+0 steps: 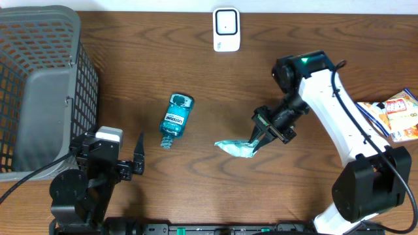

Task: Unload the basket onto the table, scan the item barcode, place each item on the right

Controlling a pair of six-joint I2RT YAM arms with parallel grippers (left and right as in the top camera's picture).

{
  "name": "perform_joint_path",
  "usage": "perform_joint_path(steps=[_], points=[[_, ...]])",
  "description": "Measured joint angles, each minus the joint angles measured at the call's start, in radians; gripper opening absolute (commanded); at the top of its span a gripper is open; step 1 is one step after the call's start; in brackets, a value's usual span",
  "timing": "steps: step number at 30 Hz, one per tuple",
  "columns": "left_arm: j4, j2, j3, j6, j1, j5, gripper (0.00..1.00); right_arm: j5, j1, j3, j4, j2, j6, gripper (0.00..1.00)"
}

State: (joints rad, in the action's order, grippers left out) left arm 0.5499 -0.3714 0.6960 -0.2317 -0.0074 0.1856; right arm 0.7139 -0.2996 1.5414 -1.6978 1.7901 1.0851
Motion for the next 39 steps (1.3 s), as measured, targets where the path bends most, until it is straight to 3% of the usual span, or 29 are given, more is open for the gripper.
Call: perform_joint_path(steps=[8,15,19,21,27,31,34,39], points=[[0.000,0.000,0.000,0.000,0.000,0.000,0.98,0.013,0.020,0.000,0.001,0.000,0.321,0.04],[0.000,0.000,0.000,0.000,0.000,0.000,0.98,-0.004,0.067,0.000,0.036,0.000,0.703,0.04],[0.000,0.000,0.000,0.000,0.000,0.000,0.98,-0.032,0.081,0.000,0.098,0.000,0.838,0.04],[0.000,0.000,0.000,0.000,0.000,0.000,0.98,-0.051,0.083,0.000,0.145,0.000,0.878,0.02],[0.000,0.000,0.000,0.000,0.000,0.000,0.98,-0.079,0.123,0.000,0.139,0.000,0.930,0.19],[0.000,0.000,0.000,0.000,0.000,0.000,0.98,-0.082,0.143,0.000,0.096,0.010,0.938,0.15],[0.000,0.000,0.000,0.000,0.000,0.000,0.98,-0.081,0.154,0.000,0.092,0.042,0.943,0.06],[0.000,0.000,0.000,0.000,0.000,0.000,0.98,-0.050,0.185,0.000,0.032,0.158,0.948,0.13]])
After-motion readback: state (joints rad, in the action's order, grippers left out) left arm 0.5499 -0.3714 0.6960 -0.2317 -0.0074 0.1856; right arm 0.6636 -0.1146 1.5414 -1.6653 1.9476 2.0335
